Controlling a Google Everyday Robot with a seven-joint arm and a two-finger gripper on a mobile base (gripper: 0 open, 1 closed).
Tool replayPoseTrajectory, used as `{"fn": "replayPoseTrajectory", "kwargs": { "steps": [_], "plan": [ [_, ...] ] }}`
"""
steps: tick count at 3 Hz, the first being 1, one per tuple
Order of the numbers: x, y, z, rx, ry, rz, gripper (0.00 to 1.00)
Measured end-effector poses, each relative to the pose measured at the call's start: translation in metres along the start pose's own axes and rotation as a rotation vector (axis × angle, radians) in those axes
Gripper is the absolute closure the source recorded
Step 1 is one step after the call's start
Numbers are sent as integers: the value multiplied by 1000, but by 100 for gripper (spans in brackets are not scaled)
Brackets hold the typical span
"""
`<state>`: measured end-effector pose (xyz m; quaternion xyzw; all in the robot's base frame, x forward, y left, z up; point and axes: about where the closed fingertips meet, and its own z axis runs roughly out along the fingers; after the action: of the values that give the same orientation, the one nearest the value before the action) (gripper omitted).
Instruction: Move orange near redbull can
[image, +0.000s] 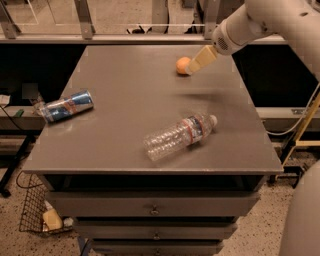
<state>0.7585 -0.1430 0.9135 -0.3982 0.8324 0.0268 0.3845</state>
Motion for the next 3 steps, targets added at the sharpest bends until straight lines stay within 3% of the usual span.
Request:
{"fn": "replayPoseTrajectory", "kwargs": {
  "steps": [1,2,3],
  "plan": [
    [-2,11,26,56,13,3,0],
    [-3,24,49,56,18,8,0],
    [-6,33,67,9,2,38,0]
  ]
}}
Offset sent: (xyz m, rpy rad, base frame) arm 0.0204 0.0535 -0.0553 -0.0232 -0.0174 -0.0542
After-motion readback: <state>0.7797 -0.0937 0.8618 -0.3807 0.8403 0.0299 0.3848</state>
